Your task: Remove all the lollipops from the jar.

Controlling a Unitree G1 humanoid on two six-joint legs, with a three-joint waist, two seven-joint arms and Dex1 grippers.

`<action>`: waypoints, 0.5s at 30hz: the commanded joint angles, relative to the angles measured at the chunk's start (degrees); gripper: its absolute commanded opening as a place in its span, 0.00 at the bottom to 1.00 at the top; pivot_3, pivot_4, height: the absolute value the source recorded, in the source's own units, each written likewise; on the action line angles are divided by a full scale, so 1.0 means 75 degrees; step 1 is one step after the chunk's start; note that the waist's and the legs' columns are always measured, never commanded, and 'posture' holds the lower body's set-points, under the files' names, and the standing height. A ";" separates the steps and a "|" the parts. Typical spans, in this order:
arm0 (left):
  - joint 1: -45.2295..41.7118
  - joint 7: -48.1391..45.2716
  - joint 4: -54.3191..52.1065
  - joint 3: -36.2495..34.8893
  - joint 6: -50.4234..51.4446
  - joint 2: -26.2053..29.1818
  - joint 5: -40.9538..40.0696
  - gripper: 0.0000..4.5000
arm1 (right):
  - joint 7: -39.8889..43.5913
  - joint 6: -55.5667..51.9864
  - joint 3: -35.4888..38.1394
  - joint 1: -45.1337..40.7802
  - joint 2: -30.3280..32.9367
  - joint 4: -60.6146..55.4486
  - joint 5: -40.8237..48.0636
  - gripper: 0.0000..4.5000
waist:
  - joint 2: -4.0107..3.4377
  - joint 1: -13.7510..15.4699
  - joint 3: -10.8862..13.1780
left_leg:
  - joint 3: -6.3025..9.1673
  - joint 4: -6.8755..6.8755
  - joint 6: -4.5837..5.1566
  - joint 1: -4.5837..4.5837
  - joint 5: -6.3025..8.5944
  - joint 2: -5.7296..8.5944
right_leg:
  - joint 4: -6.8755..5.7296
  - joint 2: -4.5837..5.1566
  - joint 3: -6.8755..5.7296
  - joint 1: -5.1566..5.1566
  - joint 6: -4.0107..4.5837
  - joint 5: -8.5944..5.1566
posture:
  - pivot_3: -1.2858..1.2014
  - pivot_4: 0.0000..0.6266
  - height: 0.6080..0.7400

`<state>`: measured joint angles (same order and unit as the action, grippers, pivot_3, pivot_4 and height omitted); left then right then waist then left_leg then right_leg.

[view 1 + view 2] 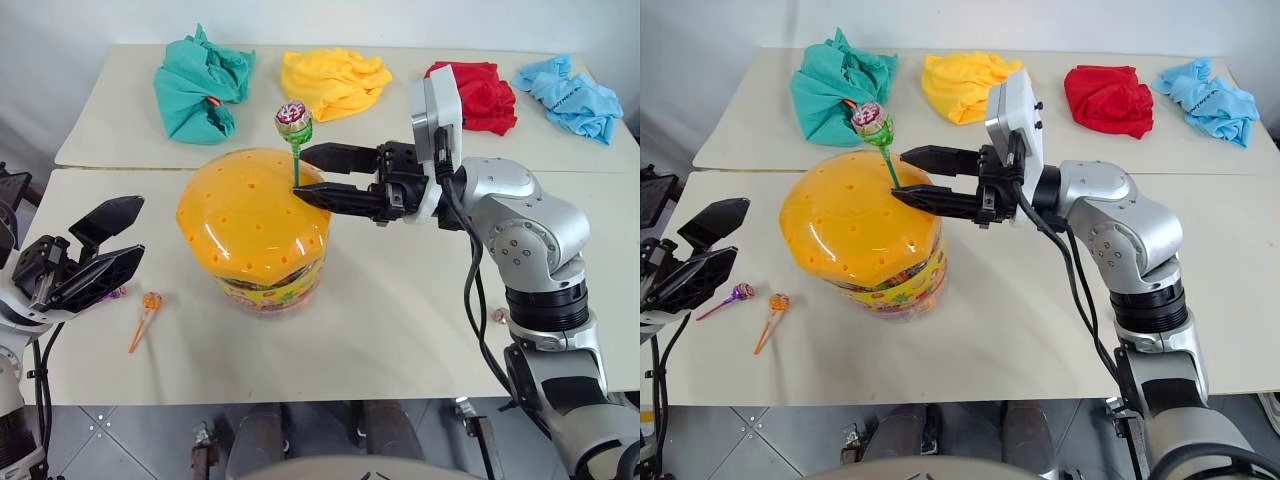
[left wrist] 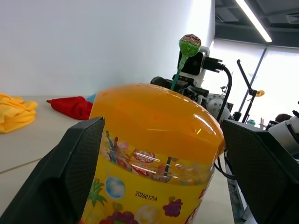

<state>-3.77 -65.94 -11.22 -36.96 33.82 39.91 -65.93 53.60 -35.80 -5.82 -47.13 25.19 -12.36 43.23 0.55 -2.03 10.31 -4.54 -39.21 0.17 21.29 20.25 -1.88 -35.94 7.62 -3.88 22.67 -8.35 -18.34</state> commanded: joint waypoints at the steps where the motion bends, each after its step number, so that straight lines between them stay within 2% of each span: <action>1: -0.0067 0.0132 -0.0283 -0.0236 -0.0148 -0.0076 -0.0262 0.94 | 0.0136 0.0357 0.0326 -0.0117 -0.0262 -0.0090 0.0149 0.20 | 0.0000 -0.0001 0.0000 | 0.0000 0.0000 0.0000 0.0000 0.0000 0.0000 | -0.0001 0.0000 0.0000 0.0000 0.0000 0.0000 | 0.52 0.24 1.00; 3: -0.0064 0.0111 -0.0253 -0.0169 -0.0177 -0.0100 -0.0200 0.94 | 0.0239 0.0509 0.0426 -0.0088 -0.0408 -0.0071 0.0227 0.05 | 0.0000 0.0008 0.0000 | 0.0001 0.0000 -0.0001 0.0000 0.0000 0.0000 | -0.0001 0.0001 0.0000 0.0000 0.0000 0.0000 | 0.52 0.24 1.00; 4: -0.0070 0.0103 -0.0247 -0.0137 -0.0182 -0.0101 -0.0184 0.94 | 0.0283 0.0552 0.0469 -0.0078 -0.0447 -0.0075 0.0262 0.01 | 0.0000 0.0011 0.0000 | 0.0001 0.0000 0.0000 0.0001 0.0000 0.0002 | 0.0000 0.0003 0.0000 0.0000 0.0000 0.0000 | 0.52 0.24 1.00; 10: -0.0200 0.0093 -0.0184 -0.0022 -0.0221 -0.0088 -0.0142 0.94 | 0.0193 0.0327 0.1230 0.0020 -0.0386 -0.0447 0.1058 0.01 | 0.0000 0.0038 0.0000 | 0.0003 0.0000 0.0000 0.0001 0.0000 0.0003 | 0.0000 0.0003 0.0000 0.0000 -0.0002 0.0001 | 0.52 0.24 1.00; 11: -0.0202 0.0075 -0.0196 0.0001 -0.0214 -0.0075 -0.0128 0.94 | 0.0190 0.0277 0.1375 0.0057 -0.0243 -0.0501 0.1120 0.01 | 0.0000 0.0045 0.0000 | 0.0004 0.0000 0.0000 0.0002 0.0000 0.0003 | 0.0000 0.0003 0.0000 0.0000 -0.0002 0.0001 | 0.52 0.24 1.00; 15: 0.0003 -0.0297 -0.0334 0.0116 -0.0099 0.0323 0.0106 0.94 | 0.0258 -0.0312 0.2356 0.0533 0.1565 -0.0535 0.1028 0.01 | 0.0002 0.0092 0.0001 | 0.0013 0.0000 0.0007 0.0006 0.0004 0.0010 | 0.0006 0.0012 0.0000 -0.0005 -0.0006 0.0003 | 0.52 0.24 1.00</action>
<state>-4.25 -66.50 -11.46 -35.66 33.27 40.46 -65.95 55.26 -36.71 7.09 -43.80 33.49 -15.30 50.38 0.56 -1.34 10.32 -4.44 -39.21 0.27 21.36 20.31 -1.78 -35.84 7.73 -3.88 22.64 -8.42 -18.30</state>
